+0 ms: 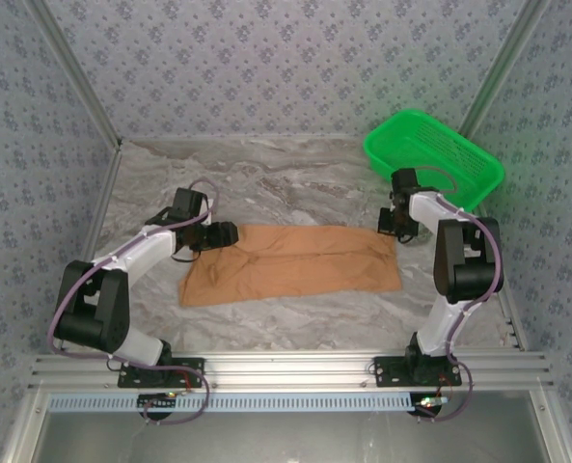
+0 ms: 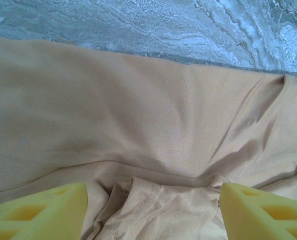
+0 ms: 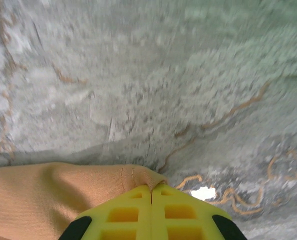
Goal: Fold the inside-out t-shirt
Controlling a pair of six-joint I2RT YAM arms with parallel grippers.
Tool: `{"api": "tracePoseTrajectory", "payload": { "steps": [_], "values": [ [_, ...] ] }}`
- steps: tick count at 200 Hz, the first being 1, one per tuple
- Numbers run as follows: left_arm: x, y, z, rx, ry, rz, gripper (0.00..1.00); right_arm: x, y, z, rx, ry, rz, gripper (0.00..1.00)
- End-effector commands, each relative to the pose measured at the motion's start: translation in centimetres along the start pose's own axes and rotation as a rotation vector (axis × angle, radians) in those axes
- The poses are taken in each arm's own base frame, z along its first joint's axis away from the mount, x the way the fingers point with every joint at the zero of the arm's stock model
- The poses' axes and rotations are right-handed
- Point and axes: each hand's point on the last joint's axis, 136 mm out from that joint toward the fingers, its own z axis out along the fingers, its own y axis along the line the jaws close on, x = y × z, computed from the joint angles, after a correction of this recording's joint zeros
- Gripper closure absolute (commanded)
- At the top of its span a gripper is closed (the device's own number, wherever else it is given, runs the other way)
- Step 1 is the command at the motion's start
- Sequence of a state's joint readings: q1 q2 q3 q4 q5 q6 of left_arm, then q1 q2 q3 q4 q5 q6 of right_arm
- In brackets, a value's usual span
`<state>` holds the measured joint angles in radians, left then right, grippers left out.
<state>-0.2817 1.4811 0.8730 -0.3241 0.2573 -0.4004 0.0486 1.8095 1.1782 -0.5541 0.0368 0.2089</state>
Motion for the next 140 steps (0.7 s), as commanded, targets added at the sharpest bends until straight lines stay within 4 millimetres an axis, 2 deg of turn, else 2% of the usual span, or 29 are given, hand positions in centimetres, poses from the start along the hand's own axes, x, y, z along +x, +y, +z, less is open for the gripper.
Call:
{"api": "tracePoseTrajectory", "payload": {
  "steps": [1,26,48,68,83,97,101,117,140],
  "values": [
    [0.1,0.2,-0.3,-0.018,0.006,0.018,0.3,-2.0,-0.8,-0.3,0.045,-0.028,-0.024,0.98],
    [0.1,0.3,-0.4,-0.022,0.005,0.02,0.3,-2.6,-1.7,-0.3,0.099,-0.026,-0.049,0.96],
    [0.0,0.2,-0.6,-0.021,0.003,0.024,0.3,-2.5,-2.3,-1.1,0.139,-0.012,-0.061,0.85],
    [-0.2,0.0,-0.8,-0.019,-0.003,0.025,0.3,-2.3,-1.9,-2.7,0.135,-0.044,-0.069,0.74],
    [-0.3,-0.2,-0.8,-0.006,-0.007,0.024,0.3,-1.5,-0.3,-4.0,0.09,-0.071,-0.097,0.68],
    [-0.4,-1.0,-0.5,0.04,-0.006,0.026,0.3,-1.1,2.6,-4.9,-0.005,-0.104,-0.132,0.66],
    [-0.4,-1.3,-0.3,0.058,-0.004,0.023,0.3,0.4,3.0,-4.3,-0.023,-0.071,-0.14,0.66],
    [-0.5,-2.1,0.4,0.11,0.013,0.013,0.29,0.9,5.6,-4.3,-0.102,-0.084,-0.162,0.66],
    [-0.5,-2.4,1.2,0.11,0.038,0.025,0.29,1.6,7.3,-4.1,-0.124,-0.074,-0.2,0.67]
  ]
}}
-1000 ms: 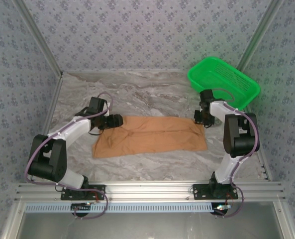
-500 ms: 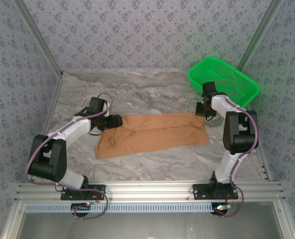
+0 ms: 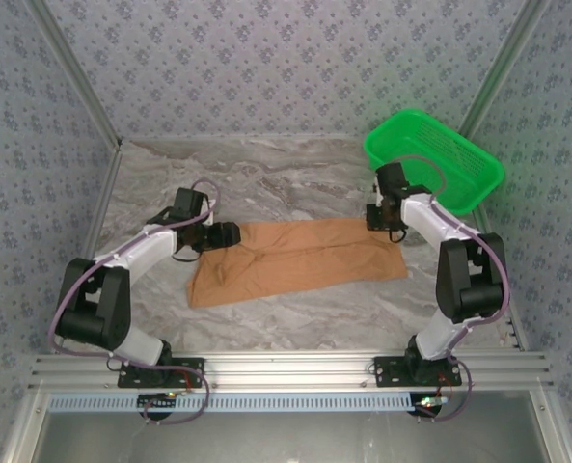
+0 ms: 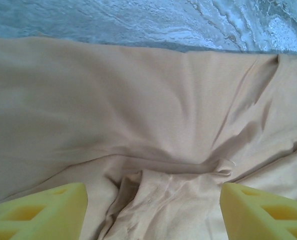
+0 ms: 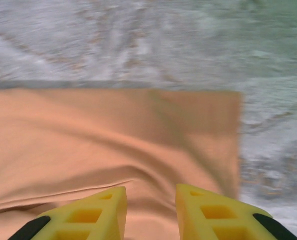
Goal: Fold the inside-out t-shirt
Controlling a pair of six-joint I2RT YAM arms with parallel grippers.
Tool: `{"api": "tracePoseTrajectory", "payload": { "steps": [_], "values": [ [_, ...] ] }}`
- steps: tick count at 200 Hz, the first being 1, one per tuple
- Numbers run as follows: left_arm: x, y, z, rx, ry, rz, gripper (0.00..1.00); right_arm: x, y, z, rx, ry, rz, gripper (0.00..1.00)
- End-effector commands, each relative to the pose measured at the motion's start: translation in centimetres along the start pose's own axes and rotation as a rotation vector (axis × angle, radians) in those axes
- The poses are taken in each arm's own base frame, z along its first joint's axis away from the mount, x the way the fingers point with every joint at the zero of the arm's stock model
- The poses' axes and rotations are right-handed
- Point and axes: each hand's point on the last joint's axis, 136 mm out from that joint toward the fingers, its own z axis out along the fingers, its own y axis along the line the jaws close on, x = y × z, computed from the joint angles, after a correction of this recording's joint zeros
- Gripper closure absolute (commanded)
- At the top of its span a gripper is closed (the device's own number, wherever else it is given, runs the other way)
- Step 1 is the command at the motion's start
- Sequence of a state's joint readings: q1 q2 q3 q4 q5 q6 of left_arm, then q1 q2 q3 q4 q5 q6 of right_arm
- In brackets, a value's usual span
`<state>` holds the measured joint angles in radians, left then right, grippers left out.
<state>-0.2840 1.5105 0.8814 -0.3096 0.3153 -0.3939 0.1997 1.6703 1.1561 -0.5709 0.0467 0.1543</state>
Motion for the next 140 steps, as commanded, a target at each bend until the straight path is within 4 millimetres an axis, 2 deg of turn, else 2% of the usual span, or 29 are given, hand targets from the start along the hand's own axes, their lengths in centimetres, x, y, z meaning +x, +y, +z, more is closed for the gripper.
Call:
{"api": "tracePoseTrajectory", "payload": {
  "steps": [1,59,87,107,128,140],
  "values": [
    [-0.7,-1.5,0.7,0.058,0.01,0.021,0.29,0.8,2.1,0.5,-0.067,0.02,-0.007,0.68],
    [0.3,-2.7,2.7,0.085,0.078,0.081,0.31,0.7,3.3,0.4,-0.084,0.019,-0.033,0.69],
    [0.6,-3.0,2.7,0.085,0.094,0.085,0.46,1.1,3.4,0.4,-0.083,0.026,-0.041,0.7],
    [1.2,-3.3,2.1,0.085,0.097,0.089,0.61,1.3,3.4,0.4,-0.086,0.028,-0.043,0.7],
    [2.6,-3.8,1.3,0.104,0.113,0.099,0.77,1.5,3.4,0.5,-0.088,0.032,-0.042,0.71],
    [3.6,-4.4,0.7,0.117,0.125,0.107,0.82,1.5,3.4,0.4,-0.088,0.032,-0.041,0.71]
  ]
}}
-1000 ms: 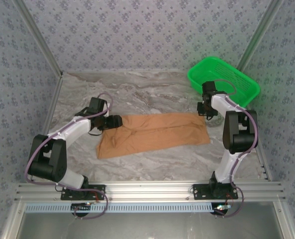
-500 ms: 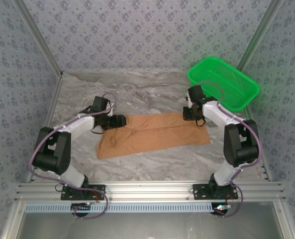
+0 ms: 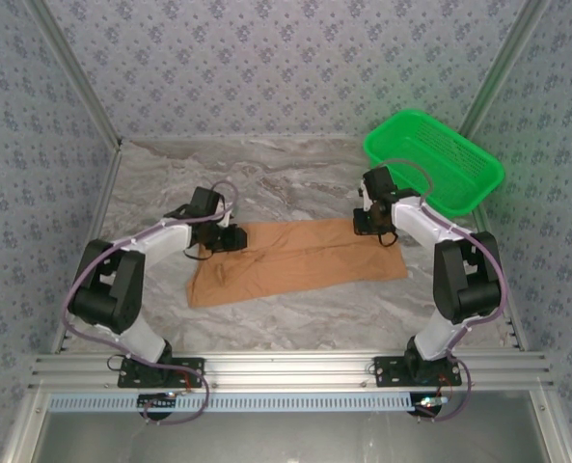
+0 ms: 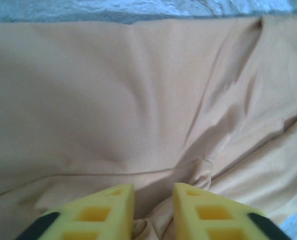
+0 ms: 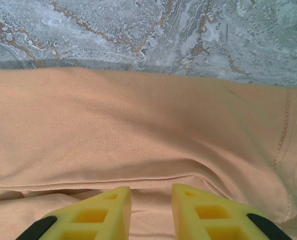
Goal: Fold the inside-out t-shirt
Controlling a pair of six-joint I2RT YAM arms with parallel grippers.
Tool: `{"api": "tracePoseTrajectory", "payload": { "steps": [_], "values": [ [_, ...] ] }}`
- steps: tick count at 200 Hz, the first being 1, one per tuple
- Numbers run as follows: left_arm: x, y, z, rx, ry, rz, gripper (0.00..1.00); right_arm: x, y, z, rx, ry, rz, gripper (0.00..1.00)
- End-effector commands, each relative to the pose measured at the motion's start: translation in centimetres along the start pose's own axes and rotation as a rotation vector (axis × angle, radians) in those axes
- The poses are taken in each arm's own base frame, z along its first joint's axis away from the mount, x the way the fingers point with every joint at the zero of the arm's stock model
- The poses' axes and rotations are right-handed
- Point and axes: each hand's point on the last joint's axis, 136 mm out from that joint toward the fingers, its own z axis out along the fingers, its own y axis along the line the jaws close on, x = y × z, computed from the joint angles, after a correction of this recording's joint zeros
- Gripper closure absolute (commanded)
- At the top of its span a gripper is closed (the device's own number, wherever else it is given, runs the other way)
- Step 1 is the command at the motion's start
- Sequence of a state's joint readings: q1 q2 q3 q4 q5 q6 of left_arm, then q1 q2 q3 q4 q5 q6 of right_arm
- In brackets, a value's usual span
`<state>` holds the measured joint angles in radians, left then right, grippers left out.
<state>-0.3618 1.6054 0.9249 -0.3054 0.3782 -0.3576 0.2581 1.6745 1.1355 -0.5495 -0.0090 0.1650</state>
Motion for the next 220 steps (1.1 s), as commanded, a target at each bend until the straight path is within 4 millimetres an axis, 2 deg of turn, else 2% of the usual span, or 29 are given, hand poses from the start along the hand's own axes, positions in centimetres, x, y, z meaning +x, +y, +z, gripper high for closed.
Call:
{"api": "tracePoseTrajectory", "payload": {
  "steps": [1,22,45,61,70,88,109,120,138,162,196,220],
  "values": [
    [2.0,-1.9,-1.5,0.048,0.025,0.026,0.82,0.5,0.3,0.1,-0.012,0.017,0.002,0.71],
    [4.1,-3.9,-2.0,0.1,0.054,0.048,0.87,0.5,0.3,0.0,-0.01,0.017,0.004,0.71],
    [7.6,-5.8,-1.6,0.136,0.141,0.067,0.9,0.7,0.2,0.0,-0.005,0.021,0.003,0.71],
    [9.8,-6.6,-1.4,0.144,0.192,0.1,0.89,0.9,0.1,0.1,-0.004,0.021,0.002,0.71],
    [10.2,-6.5,-1.8,0.133,0.198,0.126,0.85,1.0,0.1,0.1,-0.003,0.022,0.0,0.71],
    [8.6,-4.5,-3.1,-0.008,0.101,0.165,0.71,0.9,0.6,0.1,-0.013,0.016,-0.009,0.72],
    [4.9,-1.5,-4.8,-0.134,-0.059,0.096,0.59,0.7,1.3,0.1,-0.016,0.008,-0.028,0.72],
    [3.2,-0.4,-4.8,-0.133,-0.104,0.028,0.54,0.7,1.7,0.1,-0.02,0.008,-0.034,0.72],
    [1.5,0.3,-3.9,-0.141,-0.128,0.008,0.49,0.8,1.9,0.2,-0.019,0.011,-0.042,0.72],
    [0.2,1.1,-2.7,-0.191,-0.118,0.016,0.46,0.7,1.9,0.0,-0.018,0.013,-0.047,0.72],
    [-0.4,1.2,-1.2,-0.196,-0.081,0.037,0.48,0.7,1.9,-0.4,-0.02,0.004,-0.047,0.72],
    [-0.2,1.4,-0.3,-0.186,-0.058,0.04,0.6,0.9,1.9,-0.4,-0.019,0.006,-0.045,0.72]
  ]
}}
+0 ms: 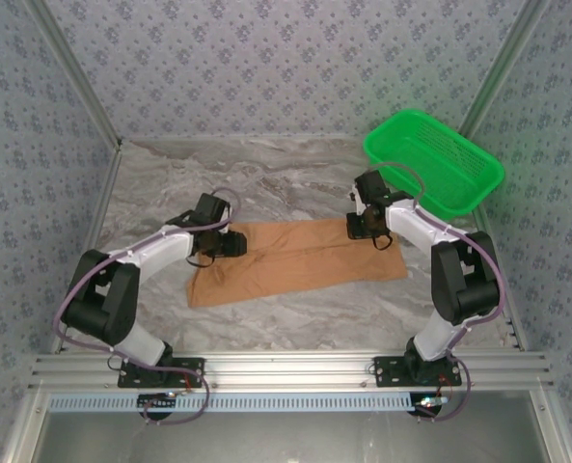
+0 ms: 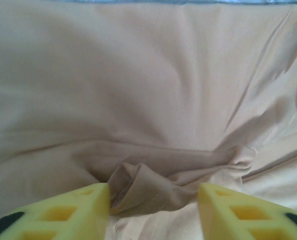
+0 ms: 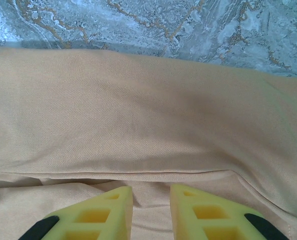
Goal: Fold the inside-out t-shirt
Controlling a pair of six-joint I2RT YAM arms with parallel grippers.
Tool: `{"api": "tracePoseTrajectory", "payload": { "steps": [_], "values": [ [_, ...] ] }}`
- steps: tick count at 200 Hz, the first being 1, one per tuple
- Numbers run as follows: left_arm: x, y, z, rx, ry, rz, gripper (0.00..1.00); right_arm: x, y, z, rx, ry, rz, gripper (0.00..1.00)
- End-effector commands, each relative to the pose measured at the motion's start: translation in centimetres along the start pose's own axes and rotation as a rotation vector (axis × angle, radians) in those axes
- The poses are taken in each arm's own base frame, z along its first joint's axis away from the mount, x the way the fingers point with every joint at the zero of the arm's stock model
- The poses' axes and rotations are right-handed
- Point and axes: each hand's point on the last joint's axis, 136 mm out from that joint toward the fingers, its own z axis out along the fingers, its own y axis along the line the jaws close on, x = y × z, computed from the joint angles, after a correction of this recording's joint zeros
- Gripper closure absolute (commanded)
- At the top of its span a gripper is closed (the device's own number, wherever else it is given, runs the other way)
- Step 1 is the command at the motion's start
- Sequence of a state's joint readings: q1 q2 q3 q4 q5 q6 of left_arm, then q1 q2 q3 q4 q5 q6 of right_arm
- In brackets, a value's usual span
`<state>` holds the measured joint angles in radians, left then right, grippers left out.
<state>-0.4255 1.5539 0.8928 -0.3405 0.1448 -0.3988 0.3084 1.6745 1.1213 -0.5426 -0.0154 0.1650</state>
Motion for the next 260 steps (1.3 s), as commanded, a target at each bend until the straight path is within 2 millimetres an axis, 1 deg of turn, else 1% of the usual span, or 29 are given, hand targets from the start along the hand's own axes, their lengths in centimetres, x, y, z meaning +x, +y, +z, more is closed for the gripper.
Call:
{"api": "tracePoseTrajectory", "payload": {
  "steps": [1,21,54,74,83,106,130,144,160,176,187,198,209,223,230,242,249,260],
  "values": [
    [-0.9,-0.5,0.3,0.016,-0.013,0.029,0.61,0.1,0.0,-0.6,0.005,-0.006,0.001,0.72],
    [-0.6,-1.2,0.6,0.054,0.002,0.03,0.74,0.1,0.0,-0.6,0.006,-0.005,0.0,0.72],
    [-0.4,-2.0,0.0,0.098,0.0,0.038,0.89,-0.1,0.0,-0.7,0.006,-0.009,-0.001,0.72],
    [0.2,-2.9,-0.5,0.142,0.012,0.04,0.97,-0.1,0.2,-0.6,0.005,-0.007,-0.003,0.72],
    [0.8,-3.3,-0.8,0.155,0.026,0.043,1.0,0.0,0.1,-0.6,0.006,-0.004,-0.004,0.72],
    [3.4,-4.8,-1.6,0.184,0.078,0.078,1.0,0.3,0.0,-0.8,0.007,0.005,-0.002,0.72],
    [6.9,-6.0,-1.9,0.204,0.147,0.086,1.0,0.2,-0.2,-0.8,0.013,0.006,-0.002,0.72],
    [8.9,-6.4,-2.0,0.205,0.188,0.086,0.88,0.2,-0.2,-0.8,0.013,0.008,-0.005,0.72],
    [10.8,-7.2,-2.4,0.228,0.227,0.106,0.81,0.2,-0.1,-0.7,0.01,0.01,-0.004,0.72],
    [11.8,-8.1,-3.2,0.277,0.251,0.142,0.73,0.1,0.0,-0.5,0.01,0.015,-0.006,0.72],
    [11.7,-8.3,-4.0,0.294,0.236,0.174,0.66,-0.2,0.1,-0.4,0.011,0.01,-0.011,0.72],
    [11.0,-8.0,-4.8,0.277,0.195,0.203,0.62,-0.5,0.2,-0.5,0.015,0.0,-0.026,0.72],
    [9.8,-7.6,-5.6,0.262,0.13,0.206,0.59,-0.6,0.5,-0.6,0.011,-0.006,-0.034,0.72],
    [7.8,-6.7,-6.4,0.245,0.035,0.158,0.56,-0.7,1.0,-0.8,0.006,-0.012,-0.047,0.72],
    [6.7,-6.1,-6.7,0.224,-0.012,0.123,0.54,-0.7,1.2,-0.8,0.005,-0.016,-0.053,0.72],
    [5.0,-3.8,-6.8,0.136,-0.073,0.044,0.51,-0.7,1.4,-0.9,0.005,-0.019,-0.058,0.72],
    [4.4,-2.4,-6.5,0.088,-0.086,-0.003,0.5,-0.7,1.5,-1.0,0.004,-0.021,-0.059,0.72],
    [4.0,-0.3,-6.1,0.031,-0.074,-0.08,0.49,-0.7,1.7,-1.1,0.001,-0.022,-0.065,0.72]
  ]
}}
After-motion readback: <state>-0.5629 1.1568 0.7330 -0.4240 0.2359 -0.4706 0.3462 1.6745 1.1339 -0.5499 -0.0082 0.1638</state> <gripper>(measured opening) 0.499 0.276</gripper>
